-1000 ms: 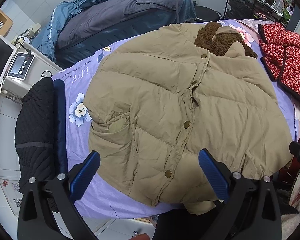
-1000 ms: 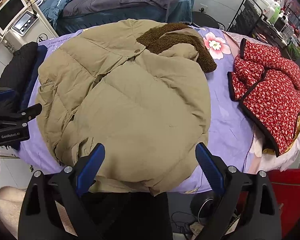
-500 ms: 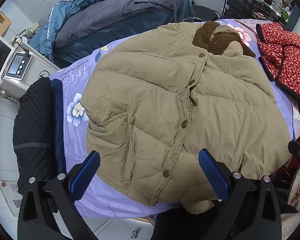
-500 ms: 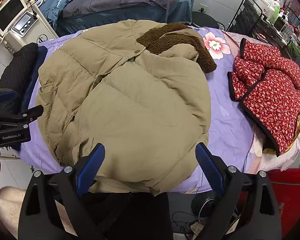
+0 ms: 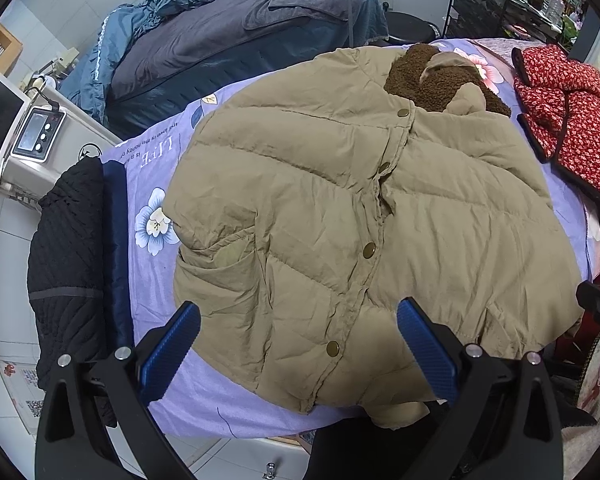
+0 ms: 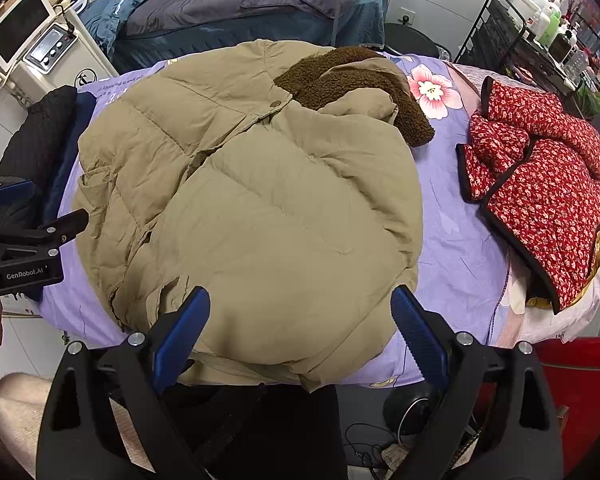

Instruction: Fold large clothes

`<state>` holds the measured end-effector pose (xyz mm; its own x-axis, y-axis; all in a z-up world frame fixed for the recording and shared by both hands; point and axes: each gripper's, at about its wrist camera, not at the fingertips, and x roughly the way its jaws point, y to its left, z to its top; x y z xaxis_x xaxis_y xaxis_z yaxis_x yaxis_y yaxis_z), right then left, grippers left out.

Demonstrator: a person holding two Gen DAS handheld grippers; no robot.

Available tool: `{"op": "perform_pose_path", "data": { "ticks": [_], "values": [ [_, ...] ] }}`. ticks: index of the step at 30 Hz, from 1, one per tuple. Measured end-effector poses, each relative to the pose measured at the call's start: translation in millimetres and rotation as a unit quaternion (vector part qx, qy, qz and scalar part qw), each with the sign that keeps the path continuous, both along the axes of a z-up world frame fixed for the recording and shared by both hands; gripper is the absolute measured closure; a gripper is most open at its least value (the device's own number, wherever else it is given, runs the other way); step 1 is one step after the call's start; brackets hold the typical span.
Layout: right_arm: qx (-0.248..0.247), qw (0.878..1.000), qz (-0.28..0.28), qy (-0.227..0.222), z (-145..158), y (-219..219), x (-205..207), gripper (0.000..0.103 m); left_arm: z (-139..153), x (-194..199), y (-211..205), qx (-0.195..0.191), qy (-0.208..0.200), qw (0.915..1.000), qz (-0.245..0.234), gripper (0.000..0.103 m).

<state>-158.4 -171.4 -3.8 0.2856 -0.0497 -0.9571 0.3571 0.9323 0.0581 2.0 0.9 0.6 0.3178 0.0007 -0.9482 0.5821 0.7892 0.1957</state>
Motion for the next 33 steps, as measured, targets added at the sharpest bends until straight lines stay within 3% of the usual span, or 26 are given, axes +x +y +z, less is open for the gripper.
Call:
{"op": "perform_pose_path", "data": {
  "ticks": [33],
  "values": [
    [0.005, 1.0, -0.002, 0.001, -1.2, 0.7, 1.2, 0.012, 0.2, -0.6, -1.2, 0.0, 0.0, 1.0, -0.002, 0.006]
  ]
}}
